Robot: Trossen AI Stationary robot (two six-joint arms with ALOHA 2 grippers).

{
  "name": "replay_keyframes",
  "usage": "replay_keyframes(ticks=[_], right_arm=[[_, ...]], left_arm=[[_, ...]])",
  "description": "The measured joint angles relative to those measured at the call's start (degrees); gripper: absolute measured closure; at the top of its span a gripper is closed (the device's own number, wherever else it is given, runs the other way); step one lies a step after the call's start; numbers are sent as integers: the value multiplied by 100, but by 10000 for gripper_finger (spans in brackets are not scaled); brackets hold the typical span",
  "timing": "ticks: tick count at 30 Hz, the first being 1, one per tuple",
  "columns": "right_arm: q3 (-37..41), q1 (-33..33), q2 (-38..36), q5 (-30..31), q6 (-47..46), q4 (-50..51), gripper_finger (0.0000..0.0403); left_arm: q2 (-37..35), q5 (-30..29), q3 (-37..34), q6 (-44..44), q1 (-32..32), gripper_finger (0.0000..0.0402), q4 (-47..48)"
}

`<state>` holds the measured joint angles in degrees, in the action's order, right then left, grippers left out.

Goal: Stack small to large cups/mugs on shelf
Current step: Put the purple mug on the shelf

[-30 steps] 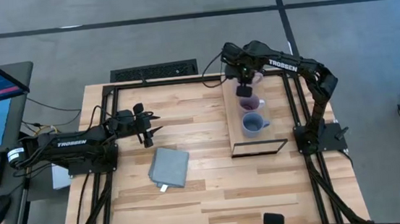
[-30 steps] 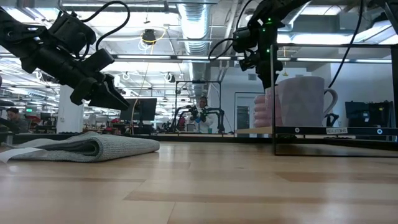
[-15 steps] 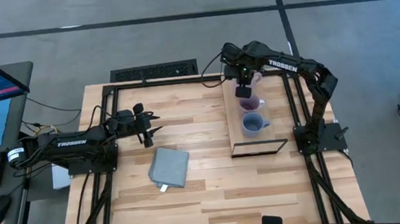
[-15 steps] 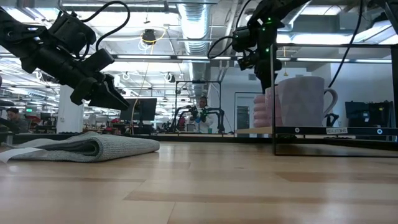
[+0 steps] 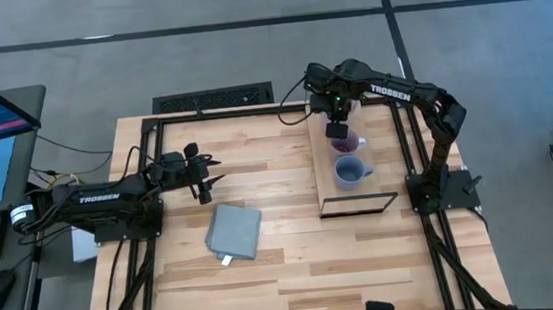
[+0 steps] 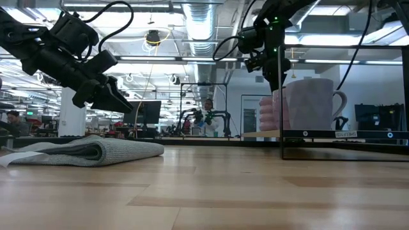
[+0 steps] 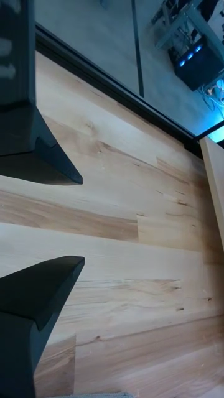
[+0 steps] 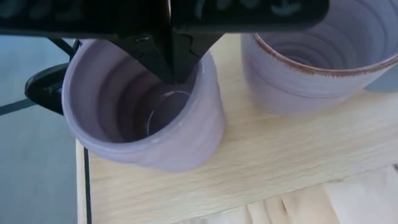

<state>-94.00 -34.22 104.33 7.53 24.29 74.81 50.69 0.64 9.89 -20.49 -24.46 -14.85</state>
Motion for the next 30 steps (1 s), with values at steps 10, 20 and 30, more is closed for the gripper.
replay_keyframes(ticks=[10,20,30], right_arm=[[0,-116,0,151,-526,171,395],[2,-21,0,154,-933,419,395],[2,-1,0,261,-887,238,395]], left_arm=[[1,0,0,2,0,212,0],[1,0,0,-4,-1,212,0],[1,2,-2,2,0,212,66]])
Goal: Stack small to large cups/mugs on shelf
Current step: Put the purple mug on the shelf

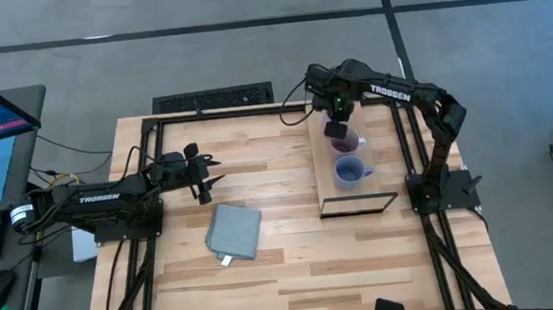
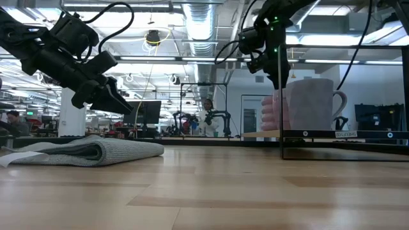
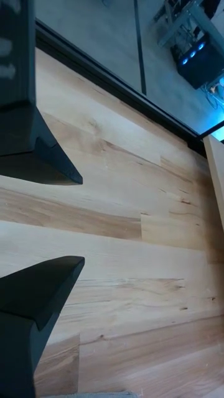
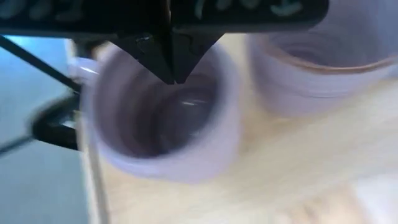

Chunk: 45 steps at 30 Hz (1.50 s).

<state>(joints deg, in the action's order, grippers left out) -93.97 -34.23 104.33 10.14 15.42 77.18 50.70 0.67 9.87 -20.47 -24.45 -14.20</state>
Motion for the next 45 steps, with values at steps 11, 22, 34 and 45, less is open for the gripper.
replay_keyframes(ticks=[11,22,34,45], right_arm=[[0,16,-352,427,308,-136,395],[-2,-366,-859,968,384,-330,395],[-4,-1084,-285,458,909,-922,395],[0,-1145,116,226,1058,-1017,395]], left_arm=[[0,0,0,20,-1,212,42],[-2,0,0,20,1,212,32],[-1,-1,0,125,0,212,24],[0,-32,0,23,1,212,26]])
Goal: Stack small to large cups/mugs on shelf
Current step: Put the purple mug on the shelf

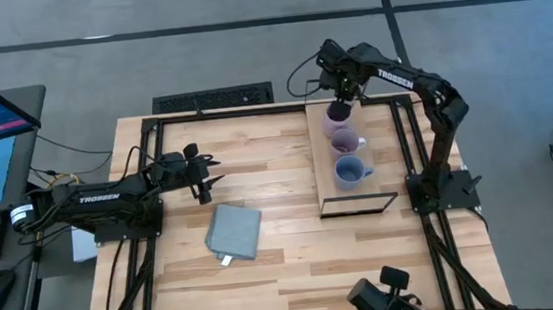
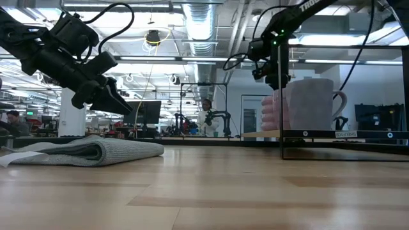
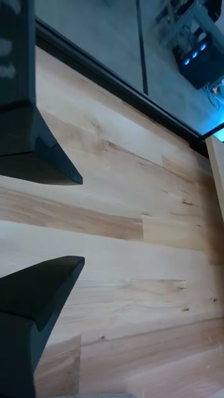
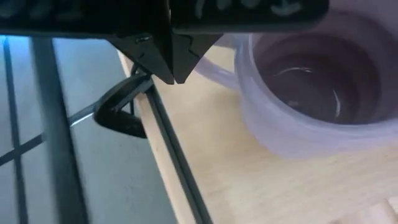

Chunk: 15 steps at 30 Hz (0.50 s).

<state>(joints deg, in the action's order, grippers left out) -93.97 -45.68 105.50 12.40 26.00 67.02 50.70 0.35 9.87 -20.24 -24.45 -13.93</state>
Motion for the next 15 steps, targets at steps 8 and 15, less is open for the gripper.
replay_keyframes(ticks=[8,15], right_arm=[[0,-45,71,0,-63,227,395],[0,-71,41,5,-198,537,395]], left_arm=[[0,-169,0,-5,-2,212,8],[-1,-173,0,-1,-2,212,8]])
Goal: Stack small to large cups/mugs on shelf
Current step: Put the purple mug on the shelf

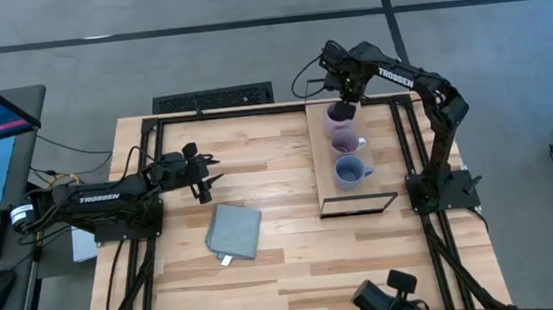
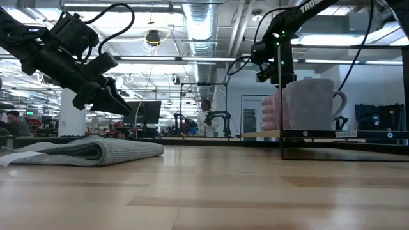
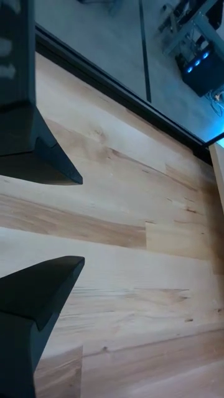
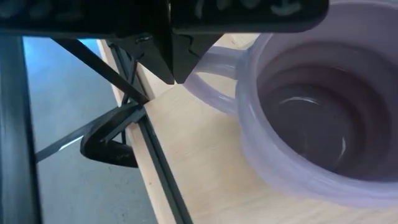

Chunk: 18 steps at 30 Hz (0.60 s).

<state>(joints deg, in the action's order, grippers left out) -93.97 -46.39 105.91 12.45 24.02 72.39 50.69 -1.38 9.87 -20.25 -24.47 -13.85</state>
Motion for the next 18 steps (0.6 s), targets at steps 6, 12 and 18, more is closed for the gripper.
replay_keyframes(ticks=[6,12,18], right_arm=[[0,28,0,4,-76,217,395],[0,60,0,1,-267,472,395],[0,66,0,1,-328,601,395]], left_arm=[[1,1,0,0,0,212,1],[0,1,0,2,0,212,1],[0,3,0,9,1,212,0]])
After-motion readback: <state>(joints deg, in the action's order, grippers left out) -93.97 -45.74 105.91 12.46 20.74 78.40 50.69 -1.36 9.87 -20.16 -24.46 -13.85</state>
